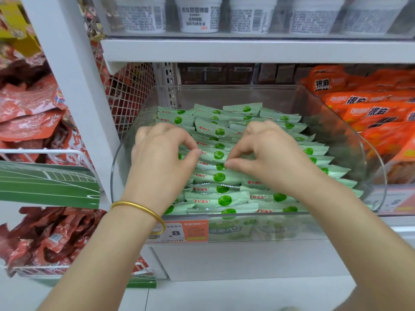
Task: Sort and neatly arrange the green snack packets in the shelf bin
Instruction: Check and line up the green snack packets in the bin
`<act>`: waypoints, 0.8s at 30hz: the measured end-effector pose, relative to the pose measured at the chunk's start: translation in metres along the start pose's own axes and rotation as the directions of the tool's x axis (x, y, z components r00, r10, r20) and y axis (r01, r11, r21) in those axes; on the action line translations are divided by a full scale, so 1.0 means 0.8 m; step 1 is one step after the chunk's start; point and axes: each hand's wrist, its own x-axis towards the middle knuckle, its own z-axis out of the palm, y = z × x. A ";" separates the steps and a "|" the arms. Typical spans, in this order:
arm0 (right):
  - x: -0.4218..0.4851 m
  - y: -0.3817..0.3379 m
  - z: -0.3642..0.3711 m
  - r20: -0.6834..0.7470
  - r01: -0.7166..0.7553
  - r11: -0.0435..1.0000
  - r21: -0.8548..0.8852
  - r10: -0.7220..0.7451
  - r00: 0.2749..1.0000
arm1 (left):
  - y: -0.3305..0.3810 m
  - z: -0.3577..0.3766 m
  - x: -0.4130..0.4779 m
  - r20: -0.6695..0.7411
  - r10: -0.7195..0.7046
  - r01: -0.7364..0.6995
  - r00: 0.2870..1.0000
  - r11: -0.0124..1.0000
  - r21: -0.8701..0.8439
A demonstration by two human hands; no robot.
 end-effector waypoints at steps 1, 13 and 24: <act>0.002 0.002 -0.002 -0.048 -0.030 0.999 0.031 0.032 0.998 | -0.003 0.000 0.004 0.007 0.004 -0.004 1.000 1.000 0.010; 0.022 -0.007 0.014 0.041 0.070 0.982 -0.177 -0.064 0.997 | -0.002 0.013 0.012 0.243 -0.022 -0.002 0.970 0.995 0.097; 0.012 0.001 0.001 -0.327 -0.032 0.828 0.560 0.257 0.909 | -0.003 0.010 0.007 0.118 0.029 0.001 0.993 0.970 -0.245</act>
